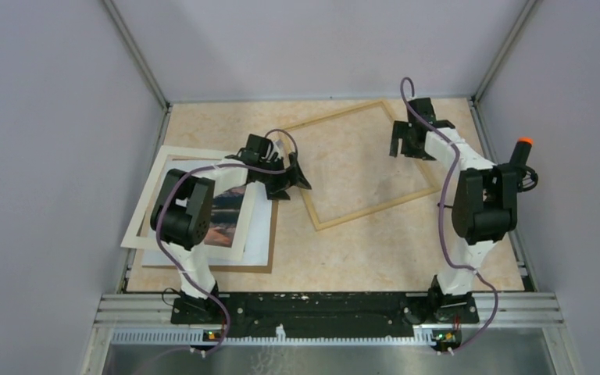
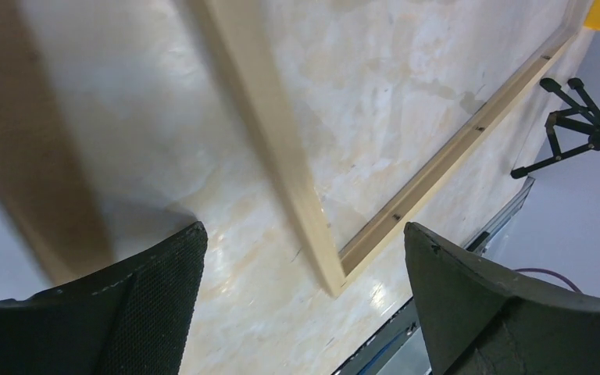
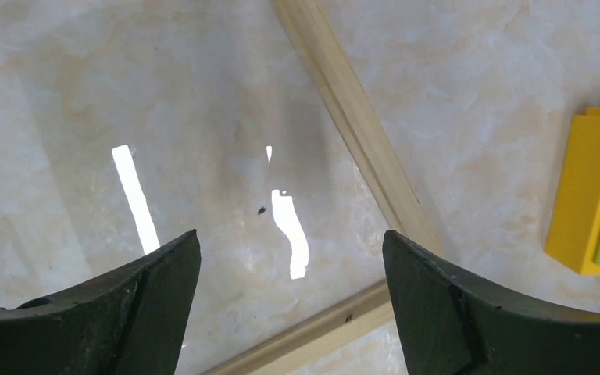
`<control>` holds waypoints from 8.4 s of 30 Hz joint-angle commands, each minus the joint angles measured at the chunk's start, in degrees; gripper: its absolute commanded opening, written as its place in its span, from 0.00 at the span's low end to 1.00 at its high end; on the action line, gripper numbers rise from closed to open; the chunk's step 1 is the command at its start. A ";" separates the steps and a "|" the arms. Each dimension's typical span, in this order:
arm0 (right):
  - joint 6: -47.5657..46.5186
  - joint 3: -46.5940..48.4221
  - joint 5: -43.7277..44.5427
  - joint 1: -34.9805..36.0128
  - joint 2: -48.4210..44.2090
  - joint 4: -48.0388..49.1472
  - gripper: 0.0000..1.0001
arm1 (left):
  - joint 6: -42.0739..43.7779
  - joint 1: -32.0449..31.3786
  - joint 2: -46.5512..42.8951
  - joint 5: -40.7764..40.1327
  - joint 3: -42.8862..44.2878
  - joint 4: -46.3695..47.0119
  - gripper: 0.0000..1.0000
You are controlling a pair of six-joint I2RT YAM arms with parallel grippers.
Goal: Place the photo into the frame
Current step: Adjust the photo frame item at the center of the board, then pick up the photo frame from the center of the board.
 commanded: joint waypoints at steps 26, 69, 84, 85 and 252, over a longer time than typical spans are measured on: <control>4.90 2.66 -4.96 39.93 4.08 2.66 0.45 | -11.25 16.49 -13.87 8.46 -19.53 15.96 0.84; 5.45 -5.81 0.08 45.65 2.82 11.99 0.00 | -31.40 9.62 2.39 4.53 -24.42 50.43 0.76; 8.01 -10.28 -2.10 42.94 -4.66 15.57 0.00 | -35.78 5.42 8.21 -2.67 -27.38 63.48 0.86; 8.15 -10.83 -2.05 42.75 -5.32 16.03 0.00 | -35.86 5.42 7.56 -3.27 -28.11 63.65 0.86; 81.21 -61.56 -8.21 31.94 -27.80 58.32 0.10 | -47.67 1.10 22.21 1.74 -18.93 103.23 0.55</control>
